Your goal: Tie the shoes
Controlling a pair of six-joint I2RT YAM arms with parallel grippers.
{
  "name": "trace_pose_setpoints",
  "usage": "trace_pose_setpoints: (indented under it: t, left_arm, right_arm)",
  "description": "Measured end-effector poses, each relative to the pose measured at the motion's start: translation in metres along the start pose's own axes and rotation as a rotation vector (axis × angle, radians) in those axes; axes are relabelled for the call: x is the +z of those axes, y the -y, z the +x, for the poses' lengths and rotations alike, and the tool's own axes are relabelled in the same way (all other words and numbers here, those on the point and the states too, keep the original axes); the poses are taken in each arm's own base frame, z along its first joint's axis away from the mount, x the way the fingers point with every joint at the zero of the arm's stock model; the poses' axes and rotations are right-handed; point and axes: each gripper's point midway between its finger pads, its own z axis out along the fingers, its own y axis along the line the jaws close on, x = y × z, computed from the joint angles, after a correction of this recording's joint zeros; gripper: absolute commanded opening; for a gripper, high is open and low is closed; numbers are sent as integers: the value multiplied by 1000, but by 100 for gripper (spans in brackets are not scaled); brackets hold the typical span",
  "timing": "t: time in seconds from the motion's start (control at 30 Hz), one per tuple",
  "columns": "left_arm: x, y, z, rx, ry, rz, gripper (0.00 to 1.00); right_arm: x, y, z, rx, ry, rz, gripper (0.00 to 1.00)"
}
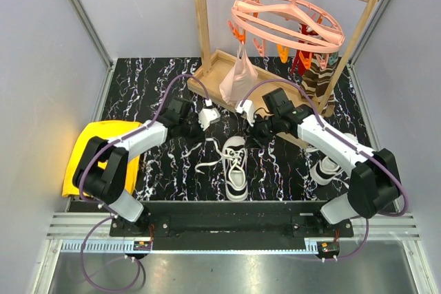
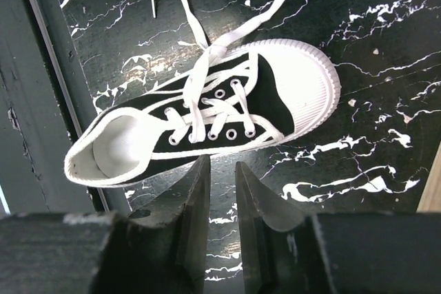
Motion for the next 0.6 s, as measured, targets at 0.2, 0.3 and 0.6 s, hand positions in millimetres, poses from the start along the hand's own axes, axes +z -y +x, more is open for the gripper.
trace_pose_setpoints:
  t: [0.2, 0.3, 0.6]
  left_arm:
    - [1, -4, 5, -31, -59, 13, 2]
    - [-1, -2, 10, -36, -79, 23, 2]
    - [-6, 7, 25, -68, -146, 46, 2]
  right_arm:
    - [10, 1, 7, 17, -21, -30, 33]
    - [15, 2, 10, 18, -27, -41, 36]
    - [23, -3, 7, -40, -25, -63, 38]
